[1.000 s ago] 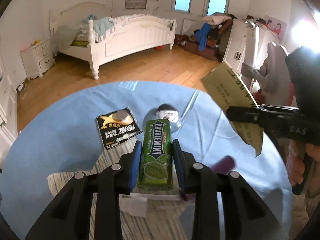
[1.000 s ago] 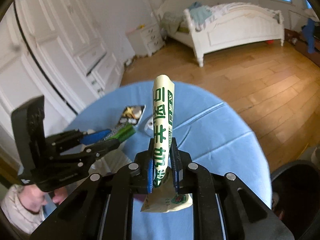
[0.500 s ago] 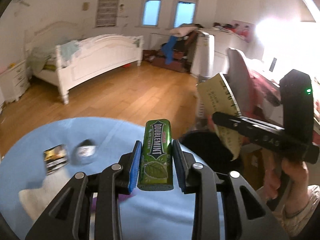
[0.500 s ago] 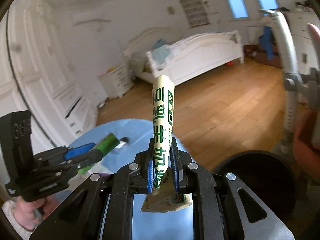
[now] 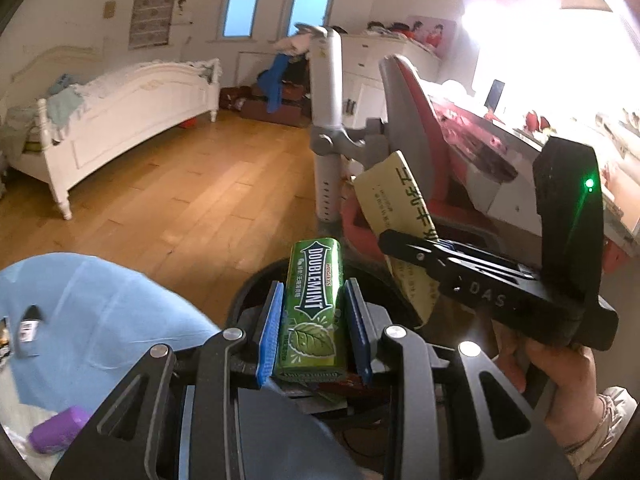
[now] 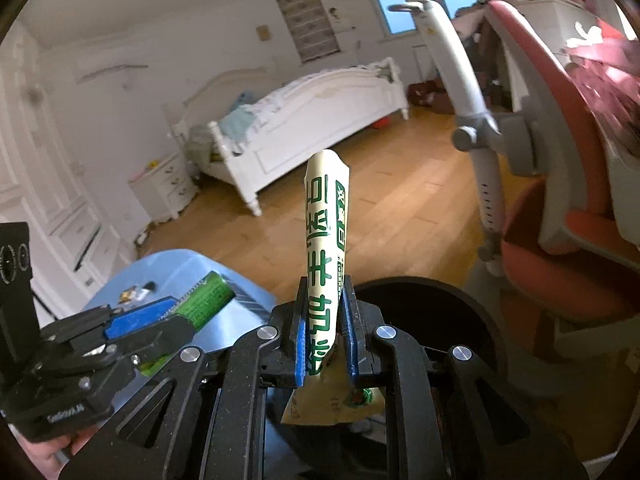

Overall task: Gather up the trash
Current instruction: 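Carry both items to the black bin and open both tools to drop them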

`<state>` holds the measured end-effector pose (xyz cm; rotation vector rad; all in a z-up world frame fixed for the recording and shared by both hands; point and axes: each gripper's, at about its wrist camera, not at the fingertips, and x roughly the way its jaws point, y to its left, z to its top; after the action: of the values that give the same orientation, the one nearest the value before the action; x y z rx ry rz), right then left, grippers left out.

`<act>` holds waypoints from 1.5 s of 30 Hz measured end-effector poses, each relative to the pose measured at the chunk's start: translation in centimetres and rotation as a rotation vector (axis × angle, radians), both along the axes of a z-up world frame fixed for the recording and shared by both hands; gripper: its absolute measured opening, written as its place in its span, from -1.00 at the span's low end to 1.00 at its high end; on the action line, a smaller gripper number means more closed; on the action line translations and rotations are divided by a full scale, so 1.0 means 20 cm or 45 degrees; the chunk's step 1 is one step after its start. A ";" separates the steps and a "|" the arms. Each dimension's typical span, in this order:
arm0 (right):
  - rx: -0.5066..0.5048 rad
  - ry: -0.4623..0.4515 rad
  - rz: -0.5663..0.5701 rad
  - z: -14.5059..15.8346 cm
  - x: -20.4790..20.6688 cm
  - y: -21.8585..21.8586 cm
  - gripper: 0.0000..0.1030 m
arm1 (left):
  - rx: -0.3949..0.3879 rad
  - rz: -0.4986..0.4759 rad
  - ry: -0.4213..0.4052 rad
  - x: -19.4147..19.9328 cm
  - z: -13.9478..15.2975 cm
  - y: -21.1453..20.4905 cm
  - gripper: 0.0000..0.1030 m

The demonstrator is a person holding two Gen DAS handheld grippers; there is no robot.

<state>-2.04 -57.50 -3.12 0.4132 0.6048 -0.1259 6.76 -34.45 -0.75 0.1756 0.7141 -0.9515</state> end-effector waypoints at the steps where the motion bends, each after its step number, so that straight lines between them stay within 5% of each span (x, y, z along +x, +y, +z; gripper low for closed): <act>1: -0.001 0.009 -0.010 -0.02 0.00 0.00 -0.69 | 0.010 -0.009 0.008 0.00 -0.02 -0.03 -0.40; 17: 0.049 0.132 -0.050 -0.26 0.01 -0.10 -0.69 | 0.099 -0.026 0.071 0.02 -0.15 -0.18 -0.40; 35: 0.082 0.187 -0.097 -0.35 0.02 -0.14 -0.68 | 0.161 -0.051 0.107 0.03 -0.18 -0.26 -0.36; 38: 0.079 0.194 -0.125 -0.34 0.02 -0.15 -0.23 | 0.149 -0.041 0.094 0.03 -0.17 -0.26 -0.33; 40: 0.062 0.189 -0.152 -0.34 0.00 -0.15 0.31 | 0.148 -0.032 0.083 0.03 -0.16 -0.26 -0.12; 42: 0.043 0.177 -0.157 -0.32 -0.02 -0.14 0.33 | 0.137 -0.017 0.063 0.01 -0.16 -0.24 0.13; 45: 0.046 0.179 -0.146 -0.32 -0.03 -0.13 0.34 | 0.118 -0.012 0.064 0.00 -0.14 -0.21 0.13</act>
<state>-2.56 -60.05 -9.43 0.4766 0.7224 -0.2556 6.74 -38.68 -3.54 0.2375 0.8047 -0.9347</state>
